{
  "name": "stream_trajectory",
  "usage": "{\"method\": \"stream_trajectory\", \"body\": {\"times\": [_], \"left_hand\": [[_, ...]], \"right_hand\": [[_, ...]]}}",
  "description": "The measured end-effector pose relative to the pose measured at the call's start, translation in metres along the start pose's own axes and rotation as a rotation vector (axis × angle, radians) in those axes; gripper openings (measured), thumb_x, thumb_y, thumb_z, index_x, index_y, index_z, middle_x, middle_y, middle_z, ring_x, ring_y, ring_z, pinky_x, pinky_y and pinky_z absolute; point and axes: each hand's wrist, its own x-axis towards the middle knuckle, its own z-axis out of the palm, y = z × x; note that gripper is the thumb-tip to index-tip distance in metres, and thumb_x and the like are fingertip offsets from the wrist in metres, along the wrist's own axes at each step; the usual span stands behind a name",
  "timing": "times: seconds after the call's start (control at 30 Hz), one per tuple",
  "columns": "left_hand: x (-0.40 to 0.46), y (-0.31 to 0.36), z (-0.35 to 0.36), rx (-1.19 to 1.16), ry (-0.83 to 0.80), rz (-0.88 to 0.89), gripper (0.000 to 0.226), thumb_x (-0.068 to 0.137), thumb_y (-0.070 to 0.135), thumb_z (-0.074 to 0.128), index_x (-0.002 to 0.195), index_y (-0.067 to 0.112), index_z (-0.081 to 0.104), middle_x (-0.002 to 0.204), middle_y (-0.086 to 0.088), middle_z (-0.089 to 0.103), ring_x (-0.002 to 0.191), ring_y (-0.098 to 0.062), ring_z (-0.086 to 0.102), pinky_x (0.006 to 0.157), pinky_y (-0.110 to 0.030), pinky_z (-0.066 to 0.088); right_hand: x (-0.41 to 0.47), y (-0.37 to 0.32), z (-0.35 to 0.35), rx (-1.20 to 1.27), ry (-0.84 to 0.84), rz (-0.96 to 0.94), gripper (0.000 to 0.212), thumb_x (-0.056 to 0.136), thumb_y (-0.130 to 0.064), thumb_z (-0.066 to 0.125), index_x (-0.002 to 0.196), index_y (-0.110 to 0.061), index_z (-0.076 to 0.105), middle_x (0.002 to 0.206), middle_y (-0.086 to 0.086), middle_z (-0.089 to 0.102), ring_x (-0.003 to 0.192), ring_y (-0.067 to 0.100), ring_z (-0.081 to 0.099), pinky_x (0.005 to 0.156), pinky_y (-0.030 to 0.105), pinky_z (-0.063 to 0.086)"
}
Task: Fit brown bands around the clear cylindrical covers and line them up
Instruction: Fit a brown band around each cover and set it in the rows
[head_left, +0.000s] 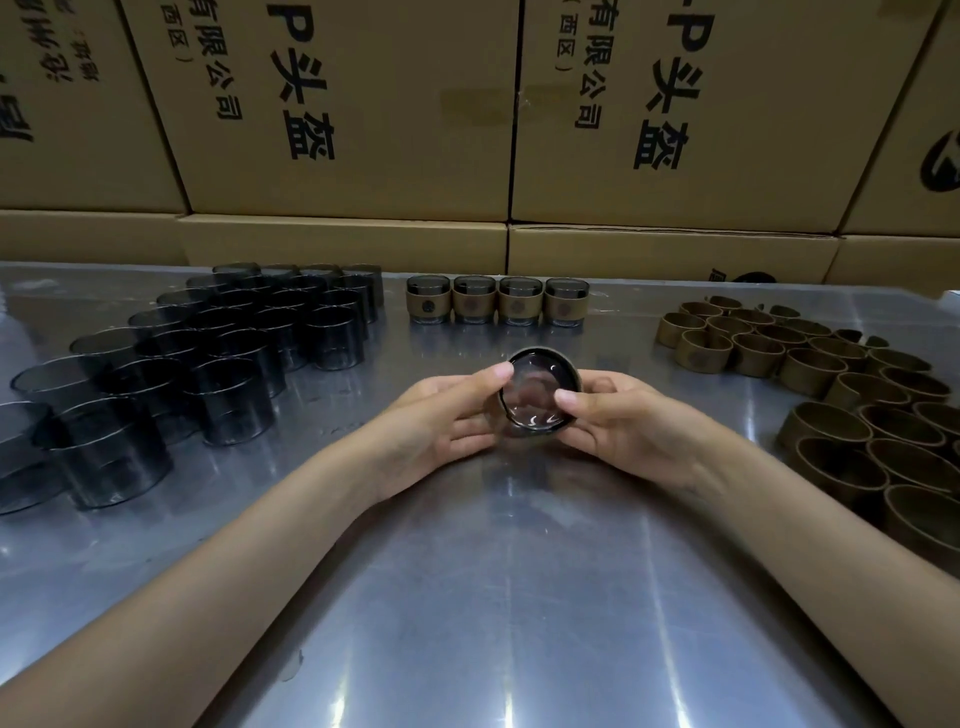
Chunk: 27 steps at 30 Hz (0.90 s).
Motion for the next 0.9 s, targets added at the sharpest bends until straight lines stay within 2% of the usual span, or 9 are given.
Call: {"method": "stream_trajectory", "body": {"times": [0.07, 0.13, 0.3, 0.5, 0.63, 0.7, 0.77, 0.83, 0.9], "left_hand": [[0.001, 0.001, 0.000, 0.027, 0.003, -0.032, 0.040, 0.081, 0.048, 0.068, 0.107, 0.017, 0.070, 0.110, -0.001, 0.073, 0.099, -0.010, 0.070, 0.077, -0.017, 0.055], [0.001, 0.001, -0.001, -0.017, 0.012, -0.027, 0.038, 0.078, 0.047, 0.069, 0.101, 0.017, 0.072, 0.104, -0.004, 0.074, 0.089, -0.010, 0.071, 0.072, -0.018, 0.054], [-0.003, -0.003, -0.001, -0.107, -0.090, -0.001, 0.033, 0.073, 0.050, 0.071, 0.087, 0.022, 0.080, 0.095, -0.004, 0.074, 0.084, -0.010, 0.070, 0.073, -0.021, 0.055], [-0.007, -0.007, 0.005, -0.185, -0.176, 0.037, 0.070, 0.038, 0.061, 0.089, 0.092, 0.018, 0.078, 0.102, -0.009, 0.074, 0.091, -0.014, 0.071, 0.082, -0.024, 0.057], [-0.008, -0.004, 0.001, -0.244, -0.127, 0.035, 0.085, 0.034, 0.056, 0.093, 0.103, 0.012, 0.070, 0.107, -0.011, 0.072, 0.096, -0.018, 0.069, 0.086, -0.027, 0.057], [-0.008, -0.001, 0.000, -0.268, -0.101, 0.013, 0.087, 0.042, 0.057, 0.090, 0.109, 0.007, 0.066, 0.110, -0.013, 0.070, 0.103, -0.023, 0.066, 0.094, -0.035, 0.054], [-0.007, 0.001, 0.006, -0.238, -0.023, 0.013, 0.075, 0.061, 0.069, 0.070, 0.102, 0.006, 0.068, 0.108, -0.016, 0.067, 0.103, -0.029, 0.063, 0.096, -0.041, 0.048], [-0.004, 0.001, 0.019, -0.158, 0.135, 0.057, 0.060, 0.074, 0.072, 0.046, 0.073, 0.015, 0.066, 0.088, -0.014, 0.065, 0.084, -0.027, 0.060, 0.079, -0.037, 0.048], [-0.004, -0.002, 0.035, -0.086, 0.268, 0.116, 0.057, 0.077, 0.073, 0.041, 0.057, 0.021, 0.052, 0.066, -0.011, 0.051, 0.062, -0.021, 0.048, 0.061, -0.032, 0.037]], "right_hand": [[-0.002, -0.001, 0.000, -0.015, -0.053, -0.002, 0.028, 0.077, -0.015, 0.074, 0.105, -0.014, 0.076, 0.114, 0.007, 0.071, 0.109, 0.015, 0.066, 0.091, 0.022, 0.052], [-0.001, -0.001, 0.001, -0.045, -0.074, 0.007, 0.047, 0.062, -0.031, 0.089, 0.105, -0.015, 0.076, 0.113, 0.006, 0.071, 0.106, 0.014, 0.066, 0.094, 0.023, 0.051], [-0.003, -0.001, 0.005, -0.040, -0.112, -0.001, 0.066, 0.048, -0.045, 0.094, 0.105, -0.018, 0.076, 0.108, 0.004, 0.072, 0.098, 0.012, 0.068, 0.083, 0.022, 0.055], [-0.008, 0.002, 0.010, 0.034, -0.190, -0.010, 0.059, 0.046, -0.046, 0.094, 0.097, -0.022, 0.078, 0.092, -0.004, 0.075, 0.084, 0.002, 0.070, 0.071, 0.015, 0.056], [-0.004, 0.003, 0.011, 0.016, -0.172, -0.006, 0.059, 0.051, -0.050, 0.091, 0.103, -0.025, 0.076, 0.104, -0.004, 0.073, 0.097, 0.007, 0.068, 0.085, 0.021, 0.054], [0.000, 0.004, 0.016, 0.002, -0.073, -0.001, 0.066, 0.056, -0.060, 0.083, 0.108, -0.021, 0.073, 0.112, 0.004, 0.071, 0.108, 0.016, 0.066, 0.097, 0.031, 0.051], [0.004, 0.002, 0.031, -0.054, 0.127, -0.013, 0.068, 0.065, -0.075, 0.063, 0.099, -0.018, 0.075, 0.109, 0.013, 0.069, 0.104, 0.024, 0.066, 0.095, 0.038, 0.050], [0.008, 0.002, 0.047, -0.163, 0.417, -0.082, 0.062, 0.065, -0.078, 0.049, 0.069, -0.021, 0.075, 0.082, 0.011, 0.068, 0.077, 0.018, 0.066, 0.074, 0.029, 0.053], [0.010, 0.003, 0.060, -0.249, 0.612, -0.194, 0.059, 0.070, -0.073, 0.047, 0.045, -0.022, 0.063, 0.053, -0.002, 0.059, 0.051, 0.007, 0.055, 0.054, 0.016, 0.045]]}}
